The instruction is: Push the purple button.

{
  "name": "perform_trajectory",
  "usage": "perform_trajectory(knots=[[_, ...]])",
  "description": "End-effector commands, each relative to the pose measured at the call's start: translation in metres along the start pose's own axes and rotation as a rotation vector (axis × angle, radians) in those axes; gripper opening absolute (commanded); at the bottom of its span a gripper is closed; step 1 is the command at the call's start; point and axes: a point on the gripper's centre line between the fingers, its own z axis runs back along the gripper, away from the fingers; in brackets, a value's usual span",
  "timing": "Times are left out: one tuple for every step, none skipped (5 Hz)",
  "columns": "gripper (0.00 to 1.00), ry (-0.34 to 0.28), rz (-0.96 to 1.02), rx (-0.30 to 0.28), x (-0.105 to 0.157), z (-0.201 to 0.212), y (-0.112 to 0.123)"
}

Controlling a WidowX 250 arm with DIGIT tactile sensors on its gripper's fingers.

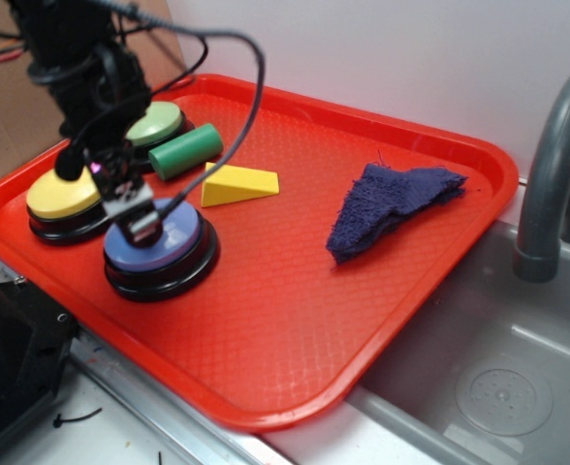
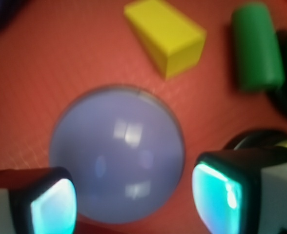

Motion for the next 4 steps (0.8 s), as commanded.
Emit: perform_trajectory(knots=[[1.00, 0.059, -0.060, -0.019, 0.018, -0.027, -0.002], [1.00, 0.084, -0.069, 0.013, 0.025, -0.018, -0.007], [1.00, 0.111, -0.031, 0.057, 0.031, 0.009, -0.011], [1.00, 0.132, 0.021, 0.052, 0.034, 0.032, -0.013]])
